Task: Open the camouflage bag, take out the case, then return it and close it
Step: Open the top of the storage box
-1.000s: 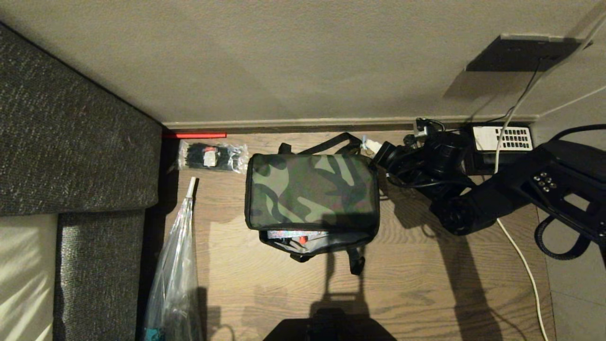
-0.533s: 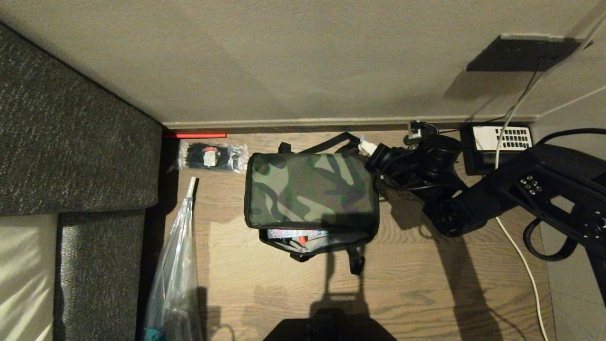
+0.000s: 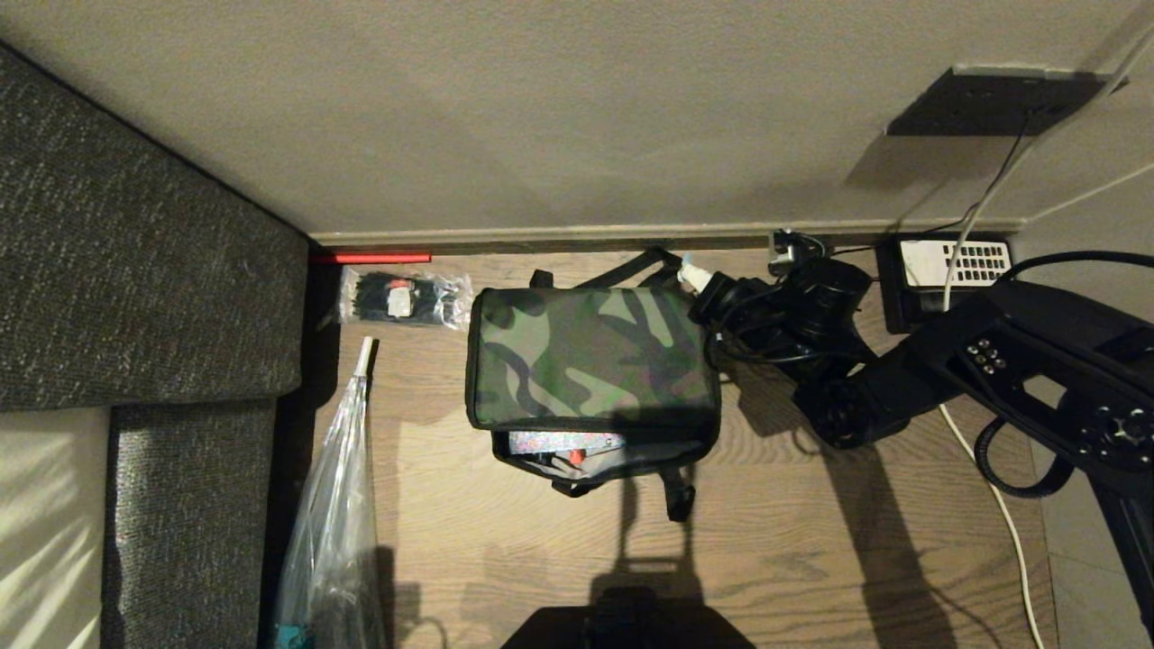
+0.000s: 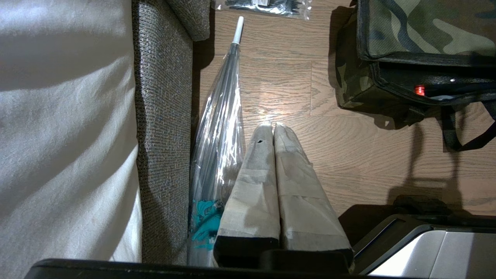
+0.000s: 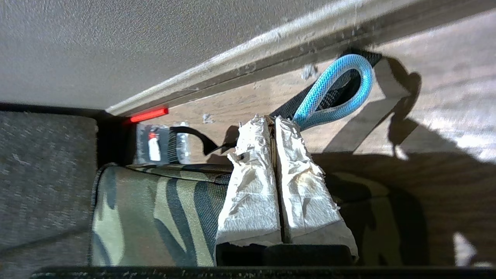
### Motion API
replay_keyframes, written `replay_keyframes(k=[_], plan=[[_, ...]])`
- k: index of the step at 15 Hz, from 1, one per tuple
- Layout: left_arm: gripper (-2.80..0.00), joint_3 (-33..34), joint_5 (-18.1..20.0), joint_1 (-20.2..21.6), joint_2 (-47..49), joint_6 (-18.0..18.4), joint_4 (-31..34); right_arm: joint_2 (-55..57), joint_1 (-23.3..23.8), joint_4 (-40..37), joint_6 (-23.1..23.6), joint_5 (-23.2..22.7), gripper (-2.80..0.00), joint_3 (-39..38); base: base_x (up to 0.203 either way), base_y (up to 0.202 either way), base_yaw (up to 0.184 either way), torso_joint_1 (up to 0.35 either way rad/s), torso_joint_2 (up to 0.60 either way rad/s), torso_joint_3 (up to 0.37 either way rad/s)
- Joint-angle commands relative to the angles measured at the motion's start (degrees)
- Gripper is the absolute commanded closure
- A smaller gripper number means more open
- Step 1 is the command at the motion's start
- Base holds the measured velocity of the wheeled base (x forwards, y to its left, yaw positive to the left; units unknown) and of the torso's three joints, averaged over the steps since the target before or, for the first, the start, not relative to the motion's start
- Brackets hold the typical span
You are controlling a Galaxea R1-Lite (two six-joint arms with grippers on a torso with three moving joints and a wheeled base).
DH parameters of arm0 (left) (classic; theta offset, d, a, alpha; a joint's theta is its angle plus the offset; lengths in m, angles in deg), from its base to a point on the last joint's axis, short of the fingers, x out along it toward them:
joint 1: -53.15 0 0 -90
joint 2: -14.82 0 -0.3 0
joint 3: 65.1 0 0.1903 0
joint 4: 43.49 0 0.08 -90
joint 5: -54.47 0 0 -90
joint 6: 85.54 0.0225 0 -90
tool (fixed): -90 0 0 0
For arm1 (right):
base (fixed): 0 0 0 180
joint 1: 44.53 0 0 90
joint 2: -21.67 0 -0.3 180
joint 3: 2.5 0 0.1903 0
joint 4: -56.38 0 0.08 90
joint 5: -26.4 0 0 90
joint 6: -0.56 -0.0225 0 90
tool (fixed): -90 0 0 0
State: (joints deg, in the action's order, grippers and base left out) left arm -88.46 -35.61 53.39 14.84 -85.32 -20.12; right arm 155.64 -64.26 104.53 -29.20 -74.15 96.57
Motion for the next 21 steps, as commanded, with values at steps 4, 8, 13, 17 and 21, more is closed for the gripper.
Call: replay_keyframes(k=[4, 8, 13, 17, 21], plan=[[0.0, 0.1, -0.01, 0.02, -0.11, -0.02, 0.0, 0.34, 0.21, 0.38, 1.28, -0.08, 0.0, 0.24, 0.0, 0.0, 0.0, 0.0, 0.0, 0.0], [0.0, 0.09, -0.01, 0.02, -0.09, 0.04, 0.0, 1.14, 0.56, 0.45, 1.66, 0.11, 0.0, 1.83, 0.0, 0.0, 0.0, 0.0, 0.0, 0.0], [0.0, 0.09, -0.01, 0.02, -0.11, -0.04, 0.0, 2.42, 0.83, 0.46, 1.63, 0.19, 0.0, 3.81, 0.0, 0.0, 0.0, 0.0, 0.0, 0.0], [0.0, 0.12, 0.02, 0.02, -0.08, -0.01, 0.0, 1.67, 0.83, 0.33, 1.38, 0.1, -2.8, 2.72, 0.0, 0.0, 0.0, 0.0, 0.0, 0.0], [0.0, 0.18, -0.01, 0.02, -0.11, -0.01, 0.0, -3.22, 1.22, 0.27, 0.98, -0.03, -2.8, -3.79, 0.0, 0.0, 0.0, 0.0, 0.0, 0.0]])
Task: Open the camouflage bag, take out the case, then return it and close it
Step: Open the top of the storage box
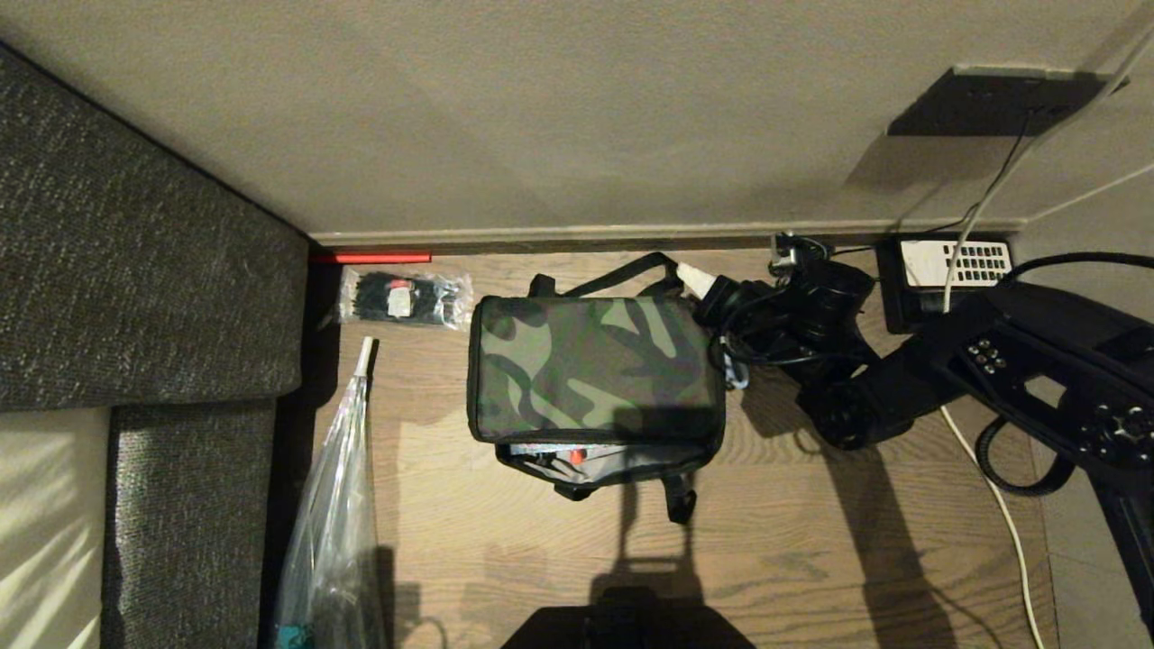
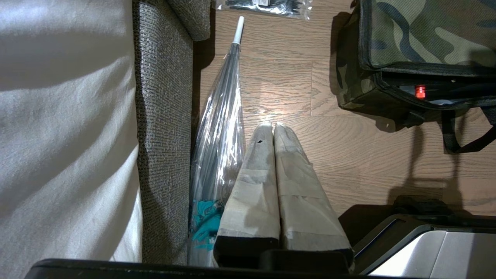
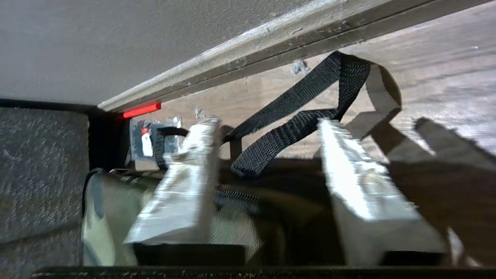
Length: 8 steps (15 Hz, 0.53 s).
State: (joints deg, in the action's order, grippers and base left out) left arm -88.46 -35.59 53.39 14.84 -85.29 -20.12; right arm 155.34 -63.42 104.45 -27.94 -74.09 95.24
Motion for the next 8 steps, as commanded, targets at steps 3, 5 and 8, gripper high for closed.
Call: replay_keyframes(k=[3, 5, 8], plan=[[0.0, 0.16, -0.04, 0.02, -0.1, -0.05, 0.0, -9.47, 2.79, -0.06, -2.04, -0.22, -2.8, -9.6, 0.0, 0.0, 0.0, 0.0, 0.0, 0.0], [0.0, 0.17, -0.04, 0.02, -0.11, 0.02, 0.0, -15.0, 3.9, -1.56, -5.22, -1.29, -2.8, -15.3, 0.0, 0.0, 0.0, 0.0, 0.0, 0.0], [0.0, 0.12, -0.04, 0.02, -0.07, -0.02, 0.0, -21.29, 4.68, -6.72, -10.77, -3.98, -2.8, -24.11, 0.0, 0.0, 0.0, 0.0, 0.0, 0.0]])
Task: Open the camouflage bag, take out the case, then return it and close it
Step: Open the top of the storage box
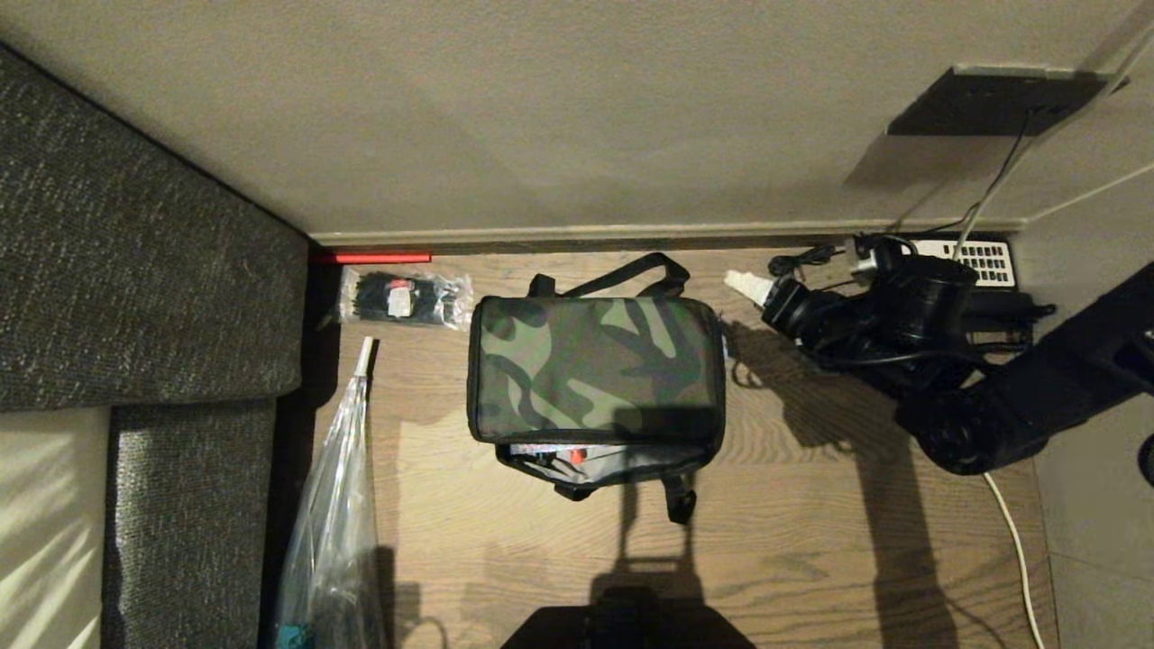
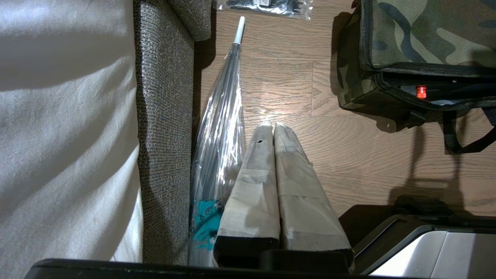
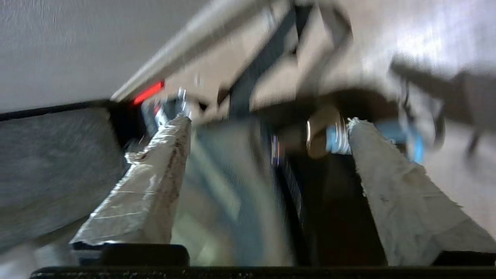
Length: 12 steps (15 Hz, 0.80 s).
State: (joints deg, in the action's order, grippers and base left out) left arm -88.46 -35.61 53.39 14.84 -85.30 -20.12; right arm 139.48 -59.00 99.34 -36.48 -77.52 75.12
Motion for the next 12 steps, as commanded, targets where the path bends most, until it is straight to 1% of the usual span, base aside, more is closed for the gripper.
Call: replay_keyframes(k=[1, 4, 5, 8, 10, 11, 12], plan=[[0.0, 0.1, -0.01, 0.02, -0.03, -0.03, 0.0, -6.98, -0.69, -4.95, -4.93, -0.89, -2.8, -5.94, 0.0, 0.0, 0.0, 0.0, 0.0, 0.0], [0.0, 0.09, 0.01, 0.02, -0.11, -0.01, 0.0, -8.03, -6.78, -11.54, -12.79, -0.63, -2.8, -6.64, 0.0, 0.0, 0.0, 0.0, 0.0, 0.0], [0.0, 0.13, 0.01, 0.02, -0.05, -0.01, 0.0, -7.37, -7.82, -11.94, -13.53, -0.39, -2.8, -6.49, 0.0, 0.0, 0.0, 0.0, 0.0, 0.0], [0.0, 0.09, -0.01, 0.02, -0.11, 0.03, 0.0, -3.97, -8.63, -12.06, -13.6, -0.13, -2.8, -5.4, 0.0, 0.0, 0.0, 0.0, 0.0, 0.0], [0.0, 0.18, -0.01, 0.02, -0.11, 0.03, 0.0, -1.5, -8.61, -12.06, -12.36, 0.02, -2.8, -2.78, 0.0, 0.0, 0.0, 0.0, 0.0, 0.0], [0.0, 0.16, -0.01, 0.02, -0.11, 0.0, 0.0, -0.46, -8.46, -12.02, -11.32, 0.1, -2.8, -2.29, 0.0, 0.0, 0.0, 0.0, 0.0, 0.0], [0.0, 0.17, -0.01, 0.02, -0.11, 0.03, 0.0, 0.27, -7.89, -12.05, -8.23, 0.17, -2.8, -1.88, 0.0, 0.0, 0.0, 0.0, 0.0, 0.0]])
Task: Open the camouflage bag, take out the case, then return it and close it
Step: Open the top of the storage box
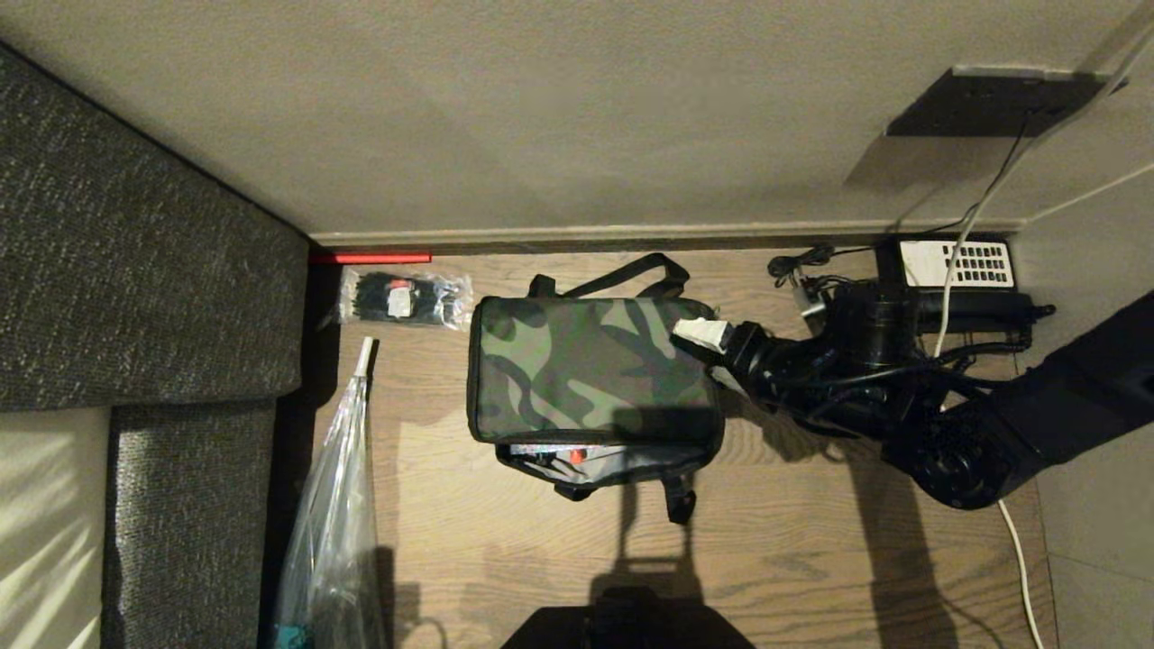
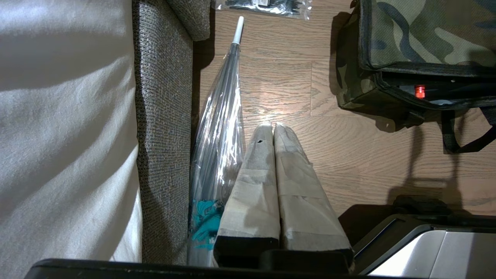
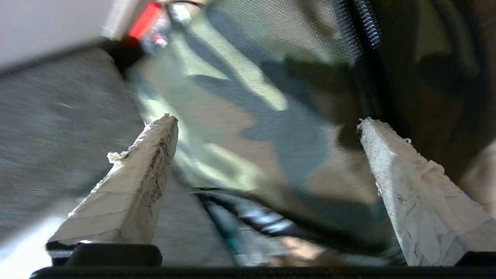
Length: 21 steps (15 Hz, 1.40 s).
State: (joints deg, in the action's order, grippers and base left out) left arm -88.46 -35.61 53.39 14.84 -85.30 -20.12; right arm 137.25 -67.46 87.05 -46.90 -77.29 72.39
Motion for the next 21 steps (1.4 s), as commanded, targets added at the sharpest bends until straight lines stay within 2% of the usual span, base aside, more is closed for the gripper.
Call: replay_keyframes(k=[1, 5, 12, 16, 19, 21], plan=[[0.0, 0.1, -0.01, 0.02, -0.03, 0.03, 0.0, 3.4, 1.35, 0.14, 5.29, -0.05, -2.8, 1.49, 0.0, 0.0, 0.0, 0.0, 0.0, 0.0], [0.0, 0.12, -0.01, 0.02, -0.07, 0.02, 0.0, 3.42, 3.32, -2.55, 8.78, -0.29, -2.8, 2.45, 0.0, 0.0, 0.0, 0.0, 0.0, 0.0], [0.0, 0.15, -0.01, 0.02, -0.05, 0.01, 0.0, 1.8, 3.05, -6.74, 7.21, -0.56, -2.8, 2.38, 0.0, 0.0, 0.0, 0.0, 0.0, 0.0], [0.0, 0.14, -0.01, 0.02, -0.1, -0.06, 0.0, 2.58, -0.41, -6.38, -6.67, -0.73, -2.8, 4.37, 0.0, 0.0, 0.0, 0.0, 0.0, 0.0], [0.0, 0.09, -0.01, 0.02, -0.11, -0.05, 0.0, 2.77, -1.41, -6.41, -8.98, -0.51, -2.8, 5.19, 0.0, 0.0, 0.0, 0.0, 0.0, 0.0], [0.0, 0.16, -0.01, 0.02, -0.11, 0.03, 0.0, 1.57, -1.43, -6.63, -15.97, -0.59, -2.8, 6.91, 0.0, 0.0, 0.0, 0.0, 0.0, 0.0]])
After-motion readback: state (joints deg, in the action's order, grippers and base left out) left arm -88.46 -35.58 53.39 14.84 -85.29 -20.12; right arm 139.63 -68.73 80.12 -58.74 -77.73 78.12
